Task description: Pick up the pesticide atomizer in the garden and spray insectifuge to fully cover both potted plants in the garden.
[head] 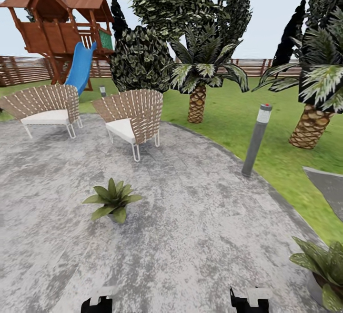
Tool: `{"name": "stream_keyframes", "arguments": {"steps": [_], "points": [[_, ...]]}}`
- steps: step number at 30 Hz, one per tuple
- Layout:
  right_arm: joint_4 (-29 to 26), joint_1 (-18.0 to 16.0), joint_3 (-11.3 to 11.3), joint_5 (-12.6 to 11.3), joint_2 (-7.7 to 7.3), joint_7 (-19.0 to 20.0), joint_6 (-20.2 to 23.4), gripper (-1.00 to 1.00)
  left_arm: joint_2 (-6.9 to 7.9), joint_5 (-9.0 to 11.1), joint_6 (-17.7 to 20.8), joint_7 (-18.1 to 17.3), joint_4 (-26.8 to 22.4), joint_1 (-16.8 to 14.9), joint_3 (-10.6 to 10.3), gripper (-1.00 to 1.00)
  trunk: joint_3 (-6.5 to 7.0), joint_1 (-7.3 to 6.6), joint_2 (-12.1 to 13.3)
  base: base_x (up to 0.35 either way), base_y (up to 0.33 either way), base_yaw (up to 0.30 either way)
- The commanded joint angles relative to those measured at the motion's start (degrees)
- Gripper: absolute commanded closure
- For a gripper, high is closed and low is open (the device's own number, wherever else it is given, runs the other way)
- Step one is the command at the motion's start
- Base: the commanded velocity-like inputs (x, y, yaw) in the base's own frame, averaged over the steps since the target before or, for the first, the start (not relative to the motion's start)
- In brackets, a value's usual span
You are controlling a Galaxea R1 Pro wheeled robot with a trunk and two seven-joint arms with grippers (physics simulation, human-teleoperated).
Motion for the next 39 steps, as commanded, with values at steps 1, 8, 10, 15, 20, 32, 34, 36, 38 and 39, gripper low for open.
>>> {"name": "stream_keyframes", "arguments": {"steps": [1, 8, 10, 15, 20, 32, 34, 36, 38, 39], "points": [[0.0, 0.0, 0.5, -0.4, -0.01, -0.2, -0.1, -1.0, 0.01, 0.6, -0.2, 0.0, 0.1, -0.1, -0.5, 1.0, -0.05, -0.01, 0.0, 0.0, 0.0, 0.279], [0.0, 0.0, 0.5, -0.4, -0.01, -0.2, -0.1, -1.0, 0.01, 0.6, -0.2, 0.0, 0.1, -0.1, -0.5, 1.0, -0.05, -0.01, 0.0, 0.0, 0.0, 0.279], [0.0, 0.0, 0.5, -0.4, -0.01, -0.2, -0.1, -1.0, 0.01, 0.6, -0.2, 0.0, 0.1, -0.1, -0.5, 1.0, -0.05, -0.01, 0.0, 0.0, 0.0, 0.279], [0.0, 0.0, 0.5, -0.4, -0.01, -0.2, -0.1, -1.0, 0.01, 0.6, -0.2, 0.0, 0.1, -0.1, -0.5, 1.0, -0.05, -0.01, 0.0, 0.0, 0.0, 0.279], [0.0, 0.0, 0.5, -0.4, -0.01, -0.2, -0.2, -1.0, 0.01, 0.7, -0.2, 0.0, 0.1, -0.1, -0.5, 1.0, -0.05, -0.01, 0.0, 0.0, 0.0, 0.257], [-0.1, 0.0, 0.6, -0.4, -0.05, -0.3, -0.2, -1.0, 0.01, 0.7, -0.2, 0.0, 0.1, -0.1, -0.4, 1.0, -0.05, -0.01, 0.0, 0.134, -0.078, 0.015], [0.0, 0.0, 0.6, -0.4, -0.04, -0.3, -0.2, -1.0, 0.02, 0.7, -0.2, 0.0, 0.1, -0.1, -0.4, 1.0, -0.05, -0.01, 0.0, 0.254, -0.001, 0.184], [-0.1, 0.0, 0.6, -0.4, -0.06, -0.3, -0.2, -1.0, 0.02, 0.7, -0.2, 0.0, 0.1, -0.1, -0.4, 1.0, -0.05, -0.01, 0.0, 0.278, 0.0, 0.252], [0.0, 0.0, 0.6, -0.4, -0.07, -0.3, -0.2, -1.0, 0.01, 0.7, -0.2, 0.0, 0.1, -0.1, -0.4, 1.0, -0.05, -0.01, 0.0, 0.287, 0.0, 0.27], [0.0, 0.0, 0.6, -0.4, -0.08, -0.3, -0.2, -1.0, 0.01, 0.7, -0.2, 0.0, 0.1, -0.1, -0.4, 1.0, -0.05, -0.01, 0.0, 0.292, 0.0, 0.274]]}}
